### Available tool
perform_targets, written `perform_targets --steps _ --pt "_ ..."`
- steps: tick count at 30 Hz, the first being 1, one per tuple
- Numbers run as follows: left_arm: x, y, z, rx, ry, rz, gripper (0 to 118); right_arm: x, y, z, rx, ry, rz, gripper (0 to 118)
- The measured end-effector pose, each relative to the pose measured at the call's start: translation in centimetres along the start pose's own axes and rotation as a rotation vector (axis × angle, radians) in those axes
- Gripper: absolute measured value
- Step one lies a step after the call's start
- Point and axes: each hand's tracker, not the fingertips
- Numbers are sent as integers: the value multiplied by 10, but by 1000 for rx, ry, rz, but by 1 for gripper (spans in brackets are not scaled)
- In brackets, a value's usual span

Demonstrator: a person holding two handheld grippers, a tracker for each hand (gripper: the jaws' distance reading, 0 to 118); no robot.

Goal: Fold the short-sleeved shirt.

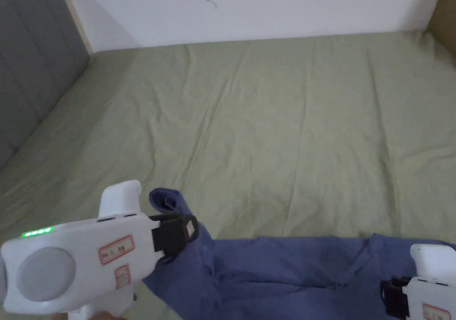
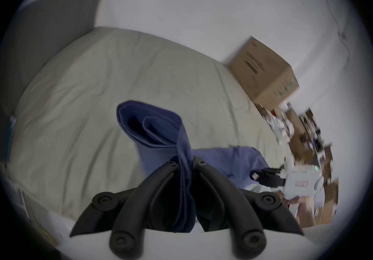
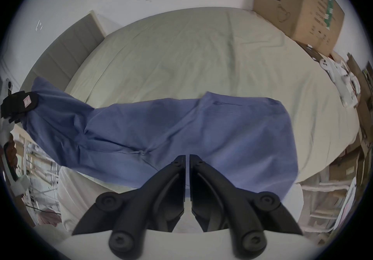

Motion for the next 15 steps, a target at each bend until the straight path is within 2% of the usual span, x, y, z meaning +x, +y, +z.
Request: perform_targets --steps 2,5,9,10,12,13,14,15 --pt "38 -4 -21 -65 -91 -98 10 14 -2 6 9 -5 -34 4" --pt "80 -21 -58 -146 -110 -215 10 37 -7 12 23 -28 -79 4" --pt "109 -46 -109 -206 -114 -255 12 61 -16 16 24 -58 -133 4" --pt "111 -52 -123 -225 -132 -251 21 67 -18 16 24 -67 -150 4" --pt "112 -60 -144 -301 -127 -210 76 76 -23 16 13 -78 -183 4" --pt "116 -62 -150 -359 -88 -205 94 81 -25 16 8 -81 -197 4" --pt "115 -64 -147 -355 -95 -203 97 84 -27 17 8 -85 -209 4" --pt "112 -63 -143 -328 -124 -207 95 86 -29 17 8 -87 -218 4"
